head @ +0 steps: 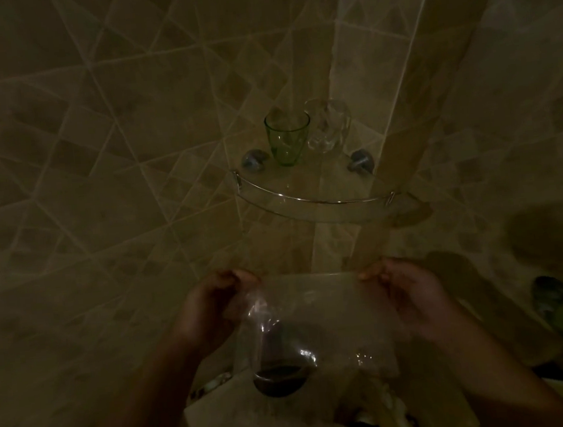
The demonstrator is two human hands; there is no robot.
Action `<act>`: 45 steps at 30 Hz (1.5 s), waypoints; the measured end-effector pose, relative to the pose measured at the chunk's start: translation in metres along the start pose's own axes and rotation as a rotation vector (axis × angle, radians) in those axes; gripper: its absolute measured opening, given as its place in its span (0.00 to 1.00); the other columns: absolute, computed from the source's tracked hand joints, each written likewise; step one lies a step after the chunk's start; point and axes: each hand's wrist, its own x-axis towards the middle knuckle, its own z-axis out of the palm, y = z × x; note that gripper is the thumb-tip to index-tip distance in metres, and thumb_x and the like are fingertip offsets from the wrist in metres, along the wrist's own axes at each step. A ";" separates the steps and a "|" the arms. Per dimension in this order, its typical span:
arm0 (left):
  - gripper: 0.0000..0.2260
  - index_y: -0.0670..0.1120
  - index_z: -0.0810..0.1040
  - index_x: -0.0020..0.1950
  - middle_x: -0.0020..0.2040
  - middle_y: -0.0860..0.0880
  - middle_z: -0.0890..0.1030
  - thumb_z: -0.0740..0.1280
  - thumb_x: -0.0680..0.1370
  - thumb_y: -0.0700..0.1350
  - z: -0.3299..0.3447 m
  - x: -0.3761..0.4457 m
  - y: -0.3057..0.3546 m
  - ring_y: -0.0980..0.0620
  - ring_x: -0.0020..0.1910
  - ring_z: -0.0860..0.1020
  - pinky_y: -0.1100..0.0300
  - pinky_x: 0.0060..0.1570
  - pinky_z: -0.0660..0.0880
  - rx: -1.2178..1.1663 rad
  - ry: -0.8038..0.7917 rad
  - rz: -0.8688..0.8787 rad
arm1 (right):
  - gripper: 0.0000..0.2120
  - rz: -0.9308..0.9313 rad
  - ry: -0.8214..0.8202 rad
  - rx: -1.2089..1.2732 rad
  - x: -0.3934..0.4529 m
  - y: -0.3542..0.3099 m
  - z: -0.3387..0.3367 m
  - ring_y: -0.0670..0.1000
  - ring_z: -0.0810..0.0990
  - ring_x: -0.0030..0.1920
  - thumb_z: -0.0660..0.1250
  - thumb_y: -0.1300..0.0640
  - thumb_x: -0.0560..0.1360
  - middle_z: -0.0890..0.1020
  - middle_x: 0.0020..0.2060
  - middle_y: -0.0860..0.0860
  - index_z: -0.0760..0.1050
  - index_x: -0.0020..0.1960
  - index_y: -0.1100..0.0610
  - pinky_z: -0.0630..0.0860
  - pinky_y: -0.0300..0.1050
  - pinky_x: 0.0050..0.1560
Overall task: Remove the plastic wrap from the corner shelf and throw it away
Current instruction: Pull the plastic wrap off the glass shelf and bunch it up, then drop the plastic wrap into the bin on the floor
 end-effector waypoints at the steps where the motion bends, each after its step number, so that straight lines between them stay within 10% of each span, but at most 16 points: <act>1: 0.11 0.44 0.82 0.38 0.36 0.48 0.81 0.64 0.67 0.49 0.000 0.000 0.001 0.51 0.35 0.77 0.59 0.34 0.70 0.005 0.011 -0.035 | 0.11 -0.012 -0.001 -0.050 0.000 -0.002 0.001 0.47 0.83 0.34 0.66 0.52 0.68 0.85 0.33 0.50 0.84 0.36 0.55 0.77 0.39 0.33; 3: 0.10 0.48 0.82 0.41 0.40 0.48 0.80 0.69 0.67 0.54 0.001 0.000 0.002 0.51 0.36 0.75 0.60 0.33 0.64 0.077 0.012 -0.106 | 0.04 -0.080 -0.008 -0.253 0.002 -0.003 0.002 0.47 0.82 0.37 0.73 0.55 0.66 0.85 0.35 0.48 0.83 0.41 0.52 0.77 0.41 0.35; 7: 0.20 0.51 0.76 0.58 0.57 0.45 0.78 0.72 0.70 0.34 0.002 0.001 0.003 0.45 0.48 0.80 0.52 0.39 0.79 0.299 0.032 -0.163 | 0.23 -0.085 0.009 -0.420 0.008 -0.001 0.001 0.56 0.84 0.44 0.74 0.60 0.62 0.84 0.47 0.58 0.79 0.54 0.43 0.79 0.56 0.44; 13: 0.21 0.43 0.75 0.60 0.55 0.39 0.77 0.68 0.71 0.27 0.008 0.005 0.012 0.47 0.46 0.80 0.57 0.38 0.81 0.374 0.183 -0.034 | 0.09 -0.125 -0.009 -0.572 0.005 -0.004 0.014 0.42 0.75 0.28 0.70 0.62 0.67 0.80 0.27 0.45 0.82 0.40 0.49 0.70 0.36 0.29; 19: 0.20 0.52 0.66 0.66 0.63 0.46 0.73 0.66 0.76 0.47 0.017 -0.013 -0.018 0.50 0.56 0.75 0.51 0.50 0.71 0.155 0.641 -0.001 | 0.12 -0.189 0.211 -0.405 -0.003 0.009 0.020 0.45 0.76 0.29 0.66 0.69 0.74 0.80 0.27 0.47 0.80 0.39 0.54 0.72 0.37 0.29; 22: 0.35 0.53 0.65 0.69 0.63 0.47 0.76 0.71 0.64 0.58 0.041 -0.029 -0.050 0.46 0.57 0.76 0.44 0.54 0.74 0.027 0.499 -0.260 | 0.10 -0.154 0.234 -0.323 -0.012 0.027 0.029 0.49 0.75 0.31 0.66 0.67 0.75 0.79 0.29 0.51 0.78 0.38 0.56 0.71 0.43 0.33; 31: 0.30 0.53 0.76 0.62 0.56 0.47 0.83 0.67 0.65 0.66 0.055 -0.037 -0.073 0.50 0.49 0.83 0.60 0.33 0.77 -0.030 0.089 -0.652 | 0.12 0.027 0.388 -0.231 -0.023 0.085 0.051 0.53 0.74 0.33 0.63 0.68 0.73 0.76 0.29 0.53 0.73 0.35 0.55 0.71 0.51 0.37; 38: 0.10 0.39 0.76 0.55 0.34 0.47 0.81 0.69 0.75 0.40 0.030 -0.034 -0.113 0.52 0.30 0.76 0.61 0.25 0.69 0.076 0.382 -0.530 | 0.05 0.244 0.408 -0.270 -0.017 0.112 0.047 0.54 0.78 0.33 0.67 0.60 0.76 0.80 0.31 0.55 0.76 0.42 0.60 0.74 0.50 0.36; 45: 0.04 0.38 0.78 0.44 0.34 0.42 0.76 0.66 0.72 0.31 -0.014 -0.027 -0.163 0.51 0.30 0.74 0.59 0.28 0.66 -0.068 0.449 -0.704 | 0.11 0.465 0.400 -0.345 0.008 0.159 0.033 0.52 0.78 0.29 0.70 0.63 0.72 0.80 0.26 0.53 0.81 0.31 0.55 0.74 0.46 0.33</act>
